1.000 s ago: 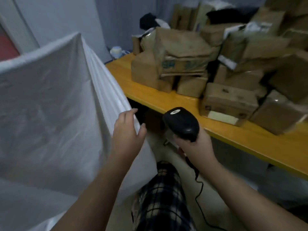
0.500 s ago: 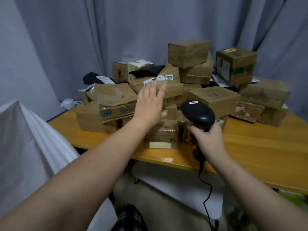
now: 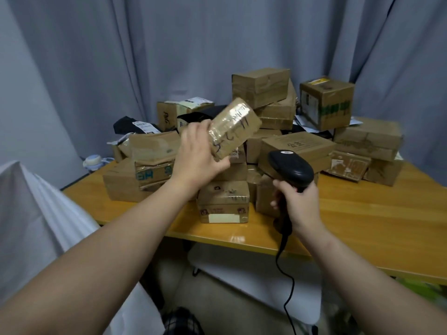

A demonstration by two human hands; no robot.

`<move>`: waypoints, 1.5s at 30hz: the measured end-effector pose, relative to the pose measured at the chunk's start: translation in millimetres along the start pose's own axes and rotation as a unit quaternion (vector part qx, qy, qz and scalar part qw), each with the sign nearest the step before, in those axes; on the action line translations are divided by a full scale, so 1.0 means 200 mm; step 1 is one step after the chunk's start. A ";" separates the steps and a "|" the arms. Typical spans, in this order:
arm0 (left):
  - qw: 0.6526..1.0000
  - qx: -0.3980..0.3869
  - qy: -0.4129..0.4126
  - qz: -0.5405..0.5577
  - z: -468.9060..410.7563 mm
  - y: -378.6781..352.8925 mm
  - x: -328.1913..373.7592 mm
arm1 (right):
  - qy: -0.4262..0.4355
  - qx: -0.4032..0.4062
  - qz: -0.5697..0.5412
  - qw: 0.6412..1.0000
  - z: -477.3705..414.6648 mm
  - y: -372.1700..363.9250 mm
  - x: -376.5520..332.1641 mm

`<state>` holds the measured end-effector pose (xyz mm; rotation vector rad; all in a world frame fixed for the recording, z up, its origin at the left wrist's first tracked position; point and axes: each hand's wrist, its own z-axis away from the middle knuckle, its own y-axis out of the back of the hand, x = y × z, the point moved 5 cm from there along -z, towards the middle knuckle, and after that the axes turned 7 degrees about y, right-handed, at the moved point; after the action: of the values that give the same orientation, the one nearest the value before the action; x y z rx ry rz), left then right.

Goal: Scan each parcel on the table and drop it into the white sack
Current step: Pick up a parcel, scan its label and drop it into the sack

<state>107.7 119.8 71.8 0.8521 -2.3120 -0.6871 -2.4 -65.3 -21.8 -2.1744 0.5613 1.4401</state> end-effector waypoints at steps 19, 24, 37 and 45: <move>0.761 -0.270 0.299 0.509 0.53 -0.18 0.03 | 0.035 -0.125 -0.118 0.985 0.14 -0.02 -0.11; 0.821 -0.249 0.245 0.452 0.42 -0.08 0.04 | 0.050 -0.199 -0.018 0.979 0.13 -0.01 -0.06; 0.802 -0.214 0.247 0.500 0.32 0.04 -0.05 | 0.048 -0.172 -0.004 0.984 0.14 0.00 -0.08; 0.812 -0.127 0.266 0.504 0.16 0.11 -0.14 | 0.148 -0.198 0.130 0.960 0.21 -0.11 -0.17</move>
<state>94.6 162.8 53.6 -0.3337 -1.7249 -0.2040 -33.0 -20.7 -1.8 -2.7483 0.7367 1.4667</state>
